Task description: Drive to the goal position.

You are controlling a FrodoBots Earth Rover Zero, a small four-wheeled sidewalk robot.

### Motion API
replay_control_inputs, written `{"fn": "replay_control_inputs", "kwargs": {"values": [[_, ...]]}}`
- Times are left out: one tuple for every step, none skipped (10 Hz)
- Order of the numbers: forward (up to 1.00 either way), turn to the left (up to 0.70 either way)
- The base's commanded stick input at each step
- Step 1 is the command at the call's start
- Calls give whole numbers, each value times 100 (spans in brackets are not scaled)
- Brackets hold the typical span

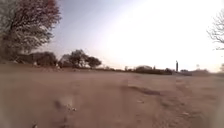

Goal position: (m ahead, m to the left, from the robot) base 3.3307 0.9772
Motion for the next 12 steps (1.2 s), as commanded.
{"fn": "replay_control_inputs", "kwargs": {"values": [[70,0],[70,0],[70,0],[70,0],[70,0],[70,0],[70,0],[70,0],[70,0],[70,0],[70,0],[70,0]]}}
